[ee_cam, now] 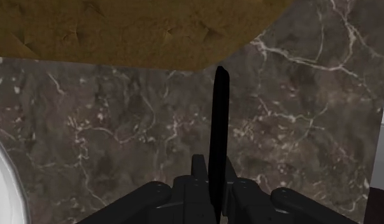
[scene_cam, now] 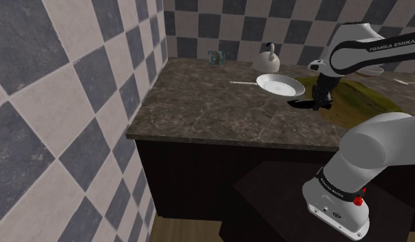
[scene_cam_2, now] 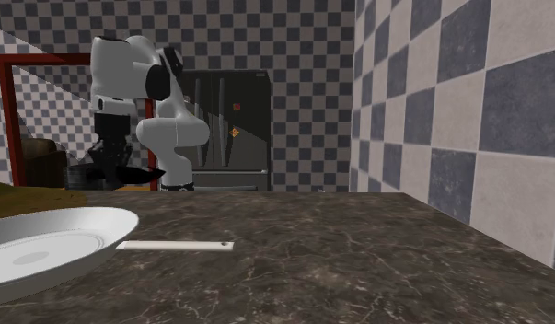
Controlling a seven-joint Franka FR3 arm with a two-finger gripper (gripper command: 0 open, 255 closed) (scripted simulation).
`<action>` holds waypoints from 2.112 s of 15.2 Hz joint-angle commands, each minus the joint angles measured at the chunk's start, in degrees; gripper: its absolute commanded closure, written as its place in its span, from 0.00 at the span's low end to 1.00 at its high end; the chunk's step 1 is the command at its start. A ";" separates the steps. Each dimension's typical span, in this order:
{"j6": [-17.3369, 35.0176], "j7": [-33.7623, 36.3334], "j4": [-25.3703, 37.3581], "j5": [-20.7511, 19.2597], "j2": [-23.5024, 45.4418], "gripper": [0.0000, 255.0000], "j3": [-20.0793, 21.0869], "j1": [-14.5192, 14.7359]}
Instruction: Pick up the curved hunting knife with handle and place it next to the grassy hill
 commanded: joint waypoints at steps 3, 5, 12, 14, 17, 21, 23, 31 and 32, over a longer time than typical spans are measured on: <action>4.20 0.53 -1.94 -1.37 2.27 1.00 -1.48 -0.13; 6.36 0.77 -2.77 -2.07 3.62 1.00 -2.26 -0.16; 9.92 1.16 -3.96 -3.16 6.04 1.00 -3.54 -0.14; 9.92 1.16 -3.96 -3.16 6.04 1.00 -3.54 -0.14; 9.91 1.16 -3.96 -3.16 6.03 0.00 -3.54 -0.14; 9.91 1.16 -3.96 -3.16 6.03 0.00 -3.54 -0.14; 7.10 0.99 -3.06 -2.24 4.11 0.00 -2.45 -0.06; -0.15 0.53 -0.04 0.37 -0.13 0.00 0.47 0.38; -0.15 0.53 -0.04 0.37 -0.13 0.00 0.47 0.38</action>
